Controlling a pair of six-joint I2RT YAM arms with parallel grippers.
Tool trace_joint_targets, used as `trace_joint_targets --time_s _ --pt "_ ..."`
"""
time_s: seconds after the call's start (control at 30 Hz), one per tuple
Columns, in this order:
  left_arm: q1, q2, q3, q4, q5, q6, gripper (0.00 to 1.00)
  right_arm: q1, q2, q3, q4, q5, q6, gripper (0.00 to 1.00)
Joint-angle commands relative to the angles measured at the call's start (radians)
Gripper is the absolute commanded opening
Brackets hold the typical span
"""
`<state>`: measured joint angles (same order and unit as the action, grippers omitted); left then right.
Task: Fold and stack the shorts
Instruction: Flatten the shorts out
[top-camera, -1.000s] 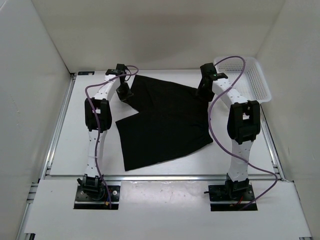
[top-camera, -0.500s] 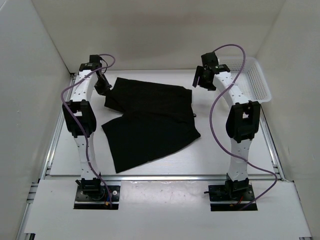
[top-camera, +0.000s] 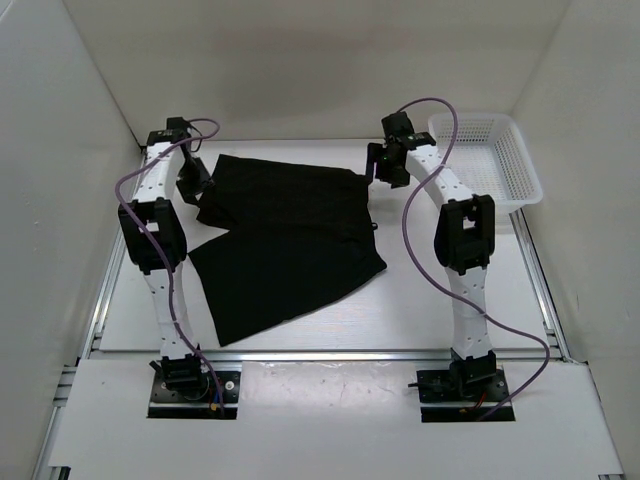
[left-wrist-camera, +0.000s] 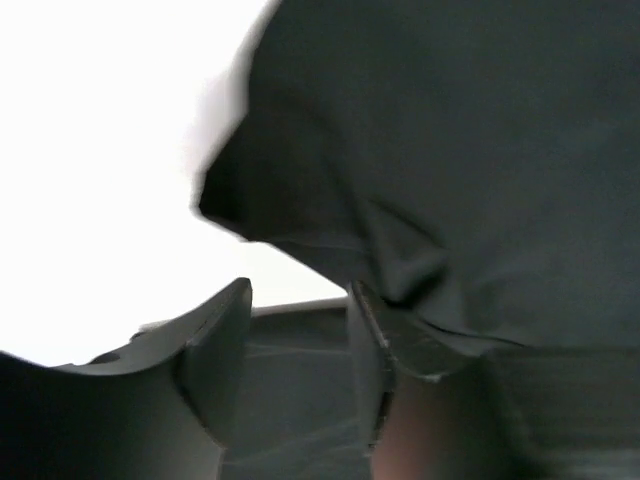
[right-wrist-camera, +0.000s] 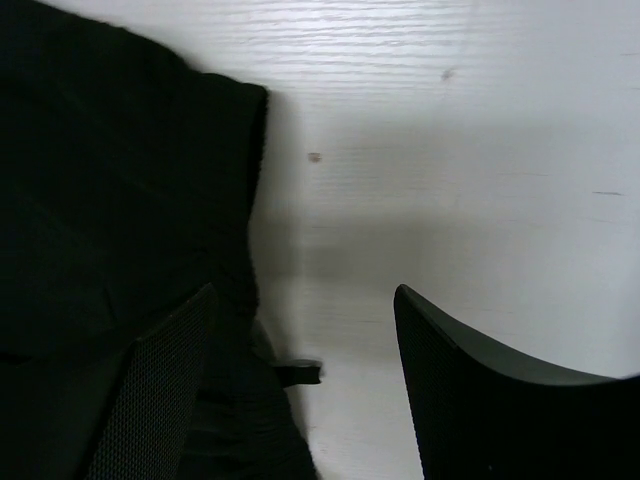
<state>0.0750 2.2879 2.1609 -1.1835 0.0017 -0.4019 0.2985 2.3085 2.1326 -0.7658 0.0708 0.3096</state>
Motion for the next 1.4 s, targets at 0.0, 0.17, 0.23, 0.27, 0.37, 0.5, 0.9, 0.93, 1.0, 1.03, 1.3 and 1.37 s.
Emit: trace_joint_targets --time_s 0.0,0.17,0.23,0.27,0.37,0.5,0.9,0.93,1.0,1.03,1.3,1.37 --pt "0.037 -0.090 -0.050 0.011 -0.020 0.003 0.52 0.014 -0.037 0.001 0.011 -0.042 -0.024 0.76" --pt "0.055 -0.065 -0.107 0.031 -0.020 0.003 0.75 0.014 0.050 0.087 0.011 -0.071 -0.014 0.77" --pt "0.055 -0.048 -0.107 0.044 -0.005 0.003 0.76 0.014 0.089 0.137 0.011 -0.081 -0.014 0.78" --pt "0.055 -0.030 -0.116 0.057 0.007 0.003 0.76 0.014 0.136 0.198 0.011 -0.082 -0.014 0.79" --pt "0.055 0.018 -0.104 0.058 0.032 0.003 0.72 0.014 0.238 0.297 0.011 -0.091 -0.035 0.81" --pt "0.055 0.048 -0.084 0.079 0.041 0.003 0.60 0.014 0.324 0.391 0.049 -0.132 -0.044 0.83" --pt "0.055 0.122 -0.044 0.099 0.124 -0.008 0.10 0.014 0.310 0.359 0.152 -0.067 0.012 0.00" --pt "0.055 0.102 -0.044 0.099 0.107 -0.008 0.10 -0.001 0.274 0.293 0.161 -0.030 0.041 0.00" --pt "0.046 0.073 -0.075 0.111 0.086 0.002 0.10 -0.012 0.230 0.216 0.204 0.032 0.120 0.00" --pt "0.046 0.043 -0.085 0.123 0.077 0.002 0.10 -0.024 0.194 0.179 0.223 0.071 0.138 0.00" --pt "0.046 -0.039 -0.162 0.124 0.086 0.072 0.10 -0.033 0.124 0.102 0.235 0.241 0.223 0.00" --pt "0.046 -0.039 -0.162 0.124 0.099 0.072 0.10 -0.042 0.140 0.150 0.235 0.210 0.208 0.00"
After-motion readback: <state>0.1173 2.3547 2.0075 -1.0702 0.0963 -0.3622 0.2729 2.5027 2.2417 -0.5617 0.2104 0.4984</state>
